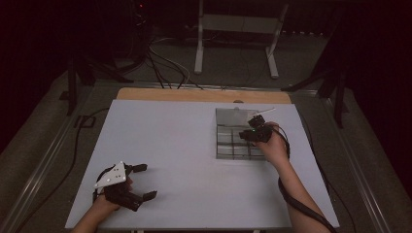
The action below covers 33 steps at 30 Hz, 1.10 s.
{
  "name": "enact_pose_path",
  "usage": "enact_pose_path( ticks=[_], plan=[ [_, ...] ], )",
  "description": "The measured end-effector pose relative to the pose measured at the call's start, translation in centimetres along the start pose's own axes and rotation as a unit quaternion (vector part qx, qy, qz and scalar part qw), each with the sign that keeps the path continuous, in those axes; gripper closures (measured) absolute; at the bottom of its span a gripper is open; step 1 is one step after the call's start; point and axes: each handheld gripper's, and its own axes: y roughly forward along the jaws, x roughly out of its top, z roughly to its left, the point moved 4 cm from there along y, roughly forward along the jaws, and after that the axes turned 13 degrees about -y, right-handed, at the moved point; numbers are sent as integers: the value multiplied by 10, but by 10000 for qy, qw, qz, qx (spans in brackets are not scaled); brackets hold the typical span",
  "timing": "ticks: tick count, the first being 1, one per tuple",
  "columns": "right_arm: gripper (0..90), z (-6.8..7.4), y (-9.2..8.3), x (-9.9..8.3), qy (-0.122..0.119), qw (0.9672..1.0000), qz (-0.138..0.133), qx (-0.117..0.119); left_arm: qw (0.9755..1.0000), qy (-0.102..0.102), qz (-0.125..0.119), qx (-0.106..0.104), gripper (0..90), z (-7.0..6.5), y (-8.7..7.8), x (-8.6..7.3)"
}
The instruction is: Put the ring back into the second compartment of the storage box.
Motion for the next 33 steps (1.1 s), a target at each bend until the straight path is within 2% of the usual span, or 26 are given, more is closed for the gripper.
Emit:
enact_pose_path(
  ticks=[16, 18, 19, 20, 32, 33],
  plan=[
    [707, 4, 13, 3, -270, 9993, 252, 28, 10000, -7, 2, 10, 9, 1, 0, 0],
    [611, 4, 13, 4, -255, 9995, 188, 72, 10000, 6, 1, 5, 9, 1, 0, 0],
    [611, 4, 13, 4, -255, 9995, 188, 72, 10000, -8, -8, 1, 9, 1, 0, 0],
    [523, 4, 11, 4, -195, 9997, 91, 146, 10000, -13, -8, 1, 9, 1, 0, 0],
    [279, 6, -9, 10, -217, 9990, -303, 256, 10000, -5, 4, 6, 8, 1, 0, 0],
    [279, 6, -9, 10, -217, 9990, -303, 256, 10000, -5, 4, 6, 9, 1, 0, 0]
  ],
)
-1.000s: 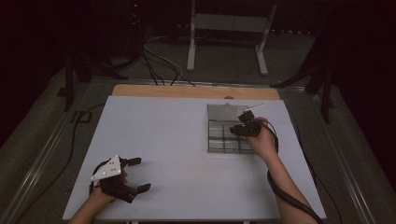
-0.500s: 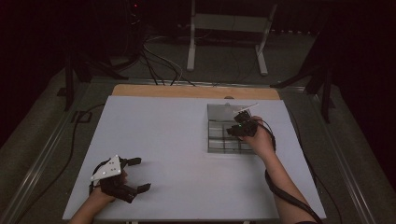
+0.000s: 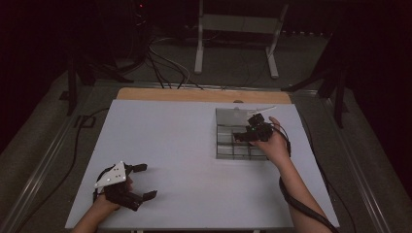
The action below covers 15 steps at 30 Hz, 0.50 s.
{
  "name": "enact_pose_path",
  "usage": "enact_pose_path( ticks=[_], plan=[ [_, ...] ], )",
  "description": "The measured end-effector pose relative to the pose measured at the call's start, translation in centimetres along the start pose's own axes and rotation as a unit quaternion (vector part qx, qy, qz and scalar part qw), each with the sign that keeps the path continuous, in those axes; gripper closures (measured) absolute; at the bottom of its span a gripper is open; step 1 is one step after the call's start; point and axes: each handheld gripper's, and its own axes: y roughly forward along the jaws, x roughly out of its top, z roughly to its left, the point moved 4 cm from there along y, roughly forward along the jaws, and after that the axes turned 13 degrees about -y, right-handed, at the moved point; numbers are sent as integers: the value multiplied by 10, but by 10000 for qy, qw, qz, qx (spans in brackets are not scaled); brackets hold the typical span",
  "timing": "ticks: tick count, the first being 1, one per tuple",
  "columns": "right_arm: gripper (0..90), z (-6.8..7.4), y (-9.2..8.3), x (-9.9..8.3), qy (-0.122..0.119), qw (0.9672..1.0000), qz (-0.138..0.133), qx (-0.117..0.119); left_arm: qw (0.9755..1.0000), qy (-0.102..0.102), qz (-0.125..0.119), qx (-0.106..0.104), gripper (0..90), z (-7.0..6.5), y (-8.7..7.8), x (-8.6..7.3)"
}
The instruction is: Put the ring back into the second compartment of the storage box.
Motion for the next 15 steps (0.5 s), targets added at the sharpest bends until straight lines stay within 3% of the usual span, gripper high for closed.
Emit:
enact_pose_path(
  ticks=[2, 5, 9, 10, 11, 15],
  plan=[
    [154, 2, -2, 0, -75, 9999, 4, 154, 10000, 8, 3, 4, 9, 0, 0, 0],
    [140, 4, -4, -1, 11, 9995, -96, 305, 10000, 5, -1, 15, 9, 0, 0, 0],
    [88, 4, -6, -1, -65, 9992, -97, 386, 10000, 1, -24, 10, 9, 0, -1, 0],
    [14, 6, -7, -1, -66, 9982, -214, 562, 10000, 4, -26, 16, 9, 0, -1, 0],
    [13, 7, -7, -2, -81, 9977, -267, 621, 10000, 4, -21, 16, 9, 0, -1, 0],
    [11, 9, -11, -2, -132, 9978, -369, 543, 10000, 10, -10, 9, 9, 1, 0, 0]
  ],
)
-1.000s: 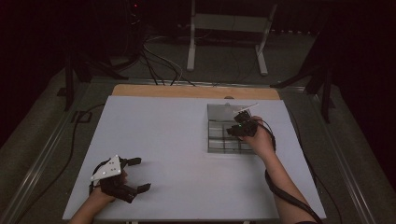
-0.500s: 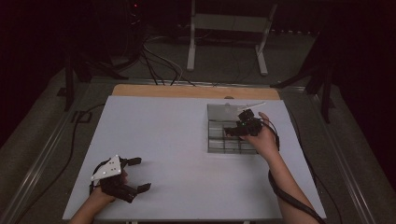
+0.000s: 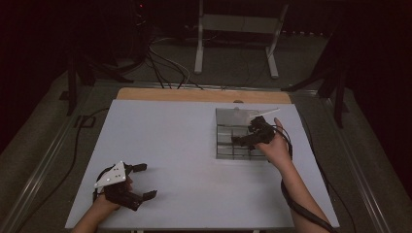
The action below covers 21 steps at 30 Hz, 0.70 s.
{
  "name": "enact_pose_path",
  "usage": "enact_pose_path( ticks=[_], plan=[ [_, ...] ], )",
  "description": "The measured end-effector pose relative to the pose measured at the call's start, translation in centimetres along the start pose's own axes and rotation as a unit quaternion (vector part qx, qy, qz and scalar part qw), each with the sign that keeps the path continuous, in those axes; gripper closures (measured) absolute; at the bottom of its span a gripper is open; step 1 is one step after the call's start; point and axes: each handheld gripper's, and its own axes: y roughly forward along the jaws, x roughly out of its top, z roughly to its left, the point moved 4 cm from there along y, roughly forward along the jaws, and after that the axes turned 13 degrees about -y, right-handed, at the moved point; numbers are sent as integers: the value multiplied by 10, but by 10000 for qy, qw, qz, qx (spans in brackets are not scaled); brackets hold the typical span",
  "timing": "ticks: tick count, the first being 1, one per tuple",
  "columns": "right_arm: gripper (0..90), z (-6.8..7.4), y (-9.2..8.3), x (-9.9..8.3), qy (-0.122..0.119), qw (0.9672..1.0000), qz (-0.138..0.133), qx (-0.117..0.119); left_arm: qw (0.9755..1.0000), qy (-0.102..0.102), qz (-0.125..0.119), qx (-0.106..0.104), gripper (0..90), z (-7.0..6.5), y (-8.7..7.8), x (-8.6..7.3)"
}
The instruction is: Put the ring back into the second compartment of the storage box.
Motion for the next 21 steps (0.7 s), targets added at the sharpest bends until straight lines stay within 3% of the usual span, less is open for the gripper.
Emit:
enact_pose_path(
  ticks=[21],
  plan=[
    [0, 18, -31, -2, -77, 9996, -266, 40, 10000, -2, 28, 0, 9, 0, 1, -1]
  ],
)
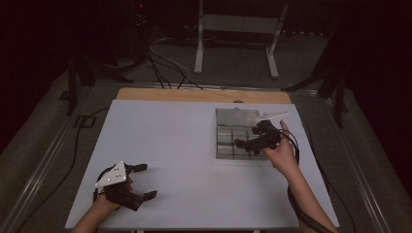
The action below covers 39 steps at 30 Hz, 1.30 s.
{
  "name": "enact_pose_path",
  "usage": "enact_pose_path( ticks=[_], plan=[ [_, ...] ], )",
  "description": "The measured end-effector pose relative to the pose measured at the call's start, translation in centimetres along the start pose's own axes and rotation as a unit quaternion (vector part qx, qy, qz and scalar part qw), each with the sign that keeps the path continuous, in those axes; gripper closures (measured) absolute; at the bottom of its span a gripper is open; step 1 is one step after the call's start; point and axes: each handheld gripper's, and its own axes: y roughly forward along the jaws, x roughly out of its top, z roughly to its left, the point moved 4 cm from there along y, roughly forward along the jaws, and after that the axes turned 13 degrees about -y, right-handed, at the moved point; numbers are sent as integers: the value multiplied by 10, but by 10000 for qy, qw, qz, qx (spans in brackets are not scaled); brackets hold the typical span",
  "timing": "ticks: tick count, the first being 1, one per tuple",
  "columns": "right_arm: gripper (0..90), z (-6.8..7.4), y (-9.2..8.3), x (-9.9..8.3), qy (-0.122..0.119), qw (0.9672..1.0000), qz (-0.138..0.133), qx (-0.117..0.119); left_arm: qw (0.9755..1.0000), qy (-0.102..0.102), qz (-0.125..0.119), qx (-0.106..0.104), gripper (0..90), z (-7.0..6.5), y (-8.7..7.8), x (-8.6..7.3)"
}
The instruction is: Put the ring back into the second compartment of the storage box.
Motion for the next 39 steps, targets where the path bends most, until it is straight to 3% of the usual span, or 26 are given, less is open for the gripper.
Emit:
enact_pose_path(
  ticks=[11, 24, 32, 39],
  plan=[
    [0, 18, -16, -18, 51, 9997, -144, 180, 10000, -18, -2, 4, 9, 0, 0, 0],
    [0, 36, -22, -55, 135, 9993, -153, 316, 10000, -9, -3, 15, 9, 0, 0, 0],
    [0, 48, -28, -78, 72, 9989, -140, 450, 10000, 8, 23, 15, 9, 0, 0, 0],
    [0, 50, -33, -97, -7, 9991, -88, 419, 10000, 5, 18, 11, 9, 0, 0, 0]
  ],
)
